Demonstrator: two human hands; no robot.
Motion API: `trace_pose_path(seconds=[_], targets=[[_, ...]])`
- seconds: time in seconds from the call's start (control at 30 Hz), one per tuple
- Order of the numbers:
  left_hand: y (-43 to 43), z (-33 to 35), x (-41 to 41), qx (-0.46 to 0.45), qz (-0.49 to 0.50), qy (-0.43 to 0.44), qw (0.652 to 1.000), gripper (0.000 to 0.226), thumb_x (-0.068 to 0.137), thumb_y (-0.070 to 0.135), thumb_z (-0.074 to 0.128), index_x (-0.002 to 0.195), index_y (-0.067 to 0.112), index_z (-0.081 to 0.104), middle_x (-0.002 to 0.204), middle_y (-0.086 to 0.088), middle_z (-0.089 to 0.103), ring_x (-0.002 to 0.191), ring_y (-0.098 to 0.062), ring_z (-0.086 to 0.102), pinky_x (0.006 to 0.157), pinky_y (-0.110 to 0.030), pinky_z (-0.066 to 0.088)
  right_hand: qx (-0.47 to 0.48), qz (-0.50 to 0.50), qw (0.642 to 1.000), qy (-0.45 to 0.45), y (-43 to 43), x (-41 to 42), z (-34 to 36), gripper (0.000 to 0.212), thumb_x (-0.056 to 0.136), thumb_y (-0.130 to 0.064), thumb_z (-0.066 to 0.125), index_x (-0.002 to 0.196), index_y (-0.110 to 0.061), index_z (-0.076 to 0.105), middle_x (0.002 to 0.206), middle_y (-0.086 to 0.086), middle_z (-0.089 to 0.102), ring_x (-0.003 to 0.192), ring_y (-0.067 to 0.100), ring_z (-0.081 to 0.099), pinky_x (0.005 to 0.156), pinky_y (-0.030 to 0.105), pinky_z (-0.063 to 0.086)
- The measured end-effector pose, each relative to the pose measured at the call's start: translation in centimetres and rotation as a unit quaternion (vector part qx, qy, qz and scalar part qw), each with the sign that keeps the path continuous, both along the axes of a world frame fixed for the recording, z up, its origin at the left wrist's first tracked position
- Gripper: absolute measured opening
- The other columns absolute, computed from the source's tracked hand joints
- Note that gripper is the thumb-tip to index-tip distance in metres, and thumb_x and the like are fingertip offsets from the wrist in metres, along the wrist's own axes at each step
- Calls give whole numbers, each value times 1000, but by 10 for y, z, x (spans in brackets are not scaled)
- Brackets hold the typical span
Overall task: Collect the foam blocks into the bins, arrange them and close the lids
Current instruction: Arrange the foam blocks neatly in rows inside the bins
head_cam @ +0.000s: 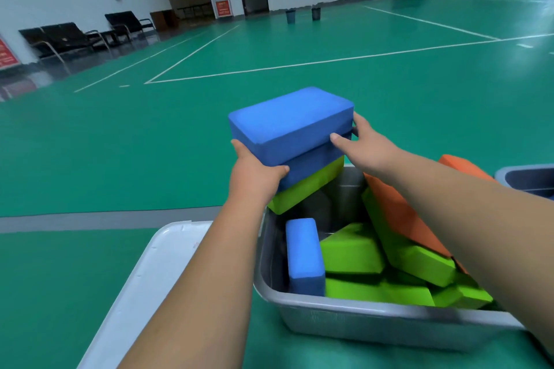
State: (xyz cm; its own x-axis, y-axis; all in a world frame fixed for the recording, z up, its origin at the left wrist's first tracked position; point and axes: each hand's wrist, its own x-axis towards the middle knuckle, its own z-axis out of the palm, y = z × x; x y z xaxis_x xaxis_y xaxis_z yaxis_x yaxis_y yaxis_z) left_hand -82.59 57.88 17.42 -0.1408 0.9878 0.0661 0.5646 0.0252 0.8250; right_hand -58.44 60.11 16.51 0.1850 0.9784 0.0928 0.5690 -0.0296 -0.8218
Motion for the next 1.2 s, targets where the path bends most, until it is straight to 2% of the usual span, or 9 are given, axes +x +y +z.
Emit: trace_pose_path(seconds=[0.17, 0.3, 0.43, 0.5, 0.6, 0.8, 0.93, 1.1, 1.2], targets=[[9, -4, -2, 5, -11, 2, 1000, 130, 85, 40, 81, 163, 21, -21, 150, -2, 53, 133, -31, 54, 90, -32, 42, 29, -1, 999, -34, 13, 4, -6, 64, 98, -48, 57, 156, -38, 33, 139, -7, 58, 125, 17, 57, 93, 29, 36], [13, -13, -4, 5, -22, 23, 999, 133, 86, 42, 82, 161, 23, -26, 156, -2, 46, 135, -32, 52, 101, -38, 46, 30, 10, 998, -60, 23, 4, -10, 63, 98, -52, 53, 156, -42, 30, 133, 5, 51, 124, 21, 53, 103, 32, 39], [19, -28, -9, -33, -29, -8, 999, 138, 78, 45, 89, 164, 18, -16, 169, -2, 28, 151, -27, 35, 119, -48, 37, 5, -10, 999, -49, 32, 1, -20, 51, 97, -61, 48, 137, -30, 51, 132, 9, 52, 117, 26, 54, 106, 41, 44], [18, -42, -10, -73, -34, 1, 997, 131, 75, 42, 92, 166, 15, 0, 168, -7, 30, 152, -28, 34, 120, -49, 36, -13, -13, 1000, -14, 30, -2, -27, 64, 95, -70, 45, 148, -34, 42, 130, -4, 53, 111, 19, 53, 98, 36, 40], [18, -61, -9, -83, -26, 51, 995, 105, 83, 36, 87, 163, 20, 20, 149, -5, 56, 133, -32, 55, 107, -42, 48, -21, -12, 998, 50, 28, -6, -37, 73, 92, -76, 42, 154, -42, 26, 125, -13, 53, 107, 17, 51, 92, 33, 33], [26, -66, -8, -93, -36, 71, 993, 102, 85, 47, 82, 162, 21, 20, 141, -3, 61, 125, -32, 60, 96, -37, 49, -24, -40, 994, 94, 35, -21, -38, 81, 85, -83, 37, 154, -45, 17, 123, -12, 56, 102, 21, 58, 88, 37, 39], [23, -65, -8, -86, -35, 69, 993, 92, 89, 62, 70, 157, 17, 29, 141, -2, 62, 125, -31, 60, 92, -36, 47, -38, -35, 994, 97, 39, -28, -32, 81, 82, -83, 36, 153, -50, 12, 130, -11, 58, 93, 21, 68, 74, 33, 47], [22, -66, -2, -87, -21, 68, 994, 83, 95, 55, 67, 155, 11, 30, 142, -8, 60, 125, -34, 59, 89, -35, 43, -59, -16, 996, 63, 40, -32, -25, 78, 86, -81, 30, 153, -49, 6, 119, -13, 60, 83, 21, 72, 57, 27, 46], [21, -65, 8, -97, 6, 57, 994, 86, 97, 52, 67, 155, 4, 25, 146, -15, 57, 129, -38, 57, 92, -38, 44, -70, 1, 994, 79, 36, -29, -27, 77, 89, -80, 32, 154, -53, -1, 140, -12, 52, 95, 21, 70, 57, 27, 47]])
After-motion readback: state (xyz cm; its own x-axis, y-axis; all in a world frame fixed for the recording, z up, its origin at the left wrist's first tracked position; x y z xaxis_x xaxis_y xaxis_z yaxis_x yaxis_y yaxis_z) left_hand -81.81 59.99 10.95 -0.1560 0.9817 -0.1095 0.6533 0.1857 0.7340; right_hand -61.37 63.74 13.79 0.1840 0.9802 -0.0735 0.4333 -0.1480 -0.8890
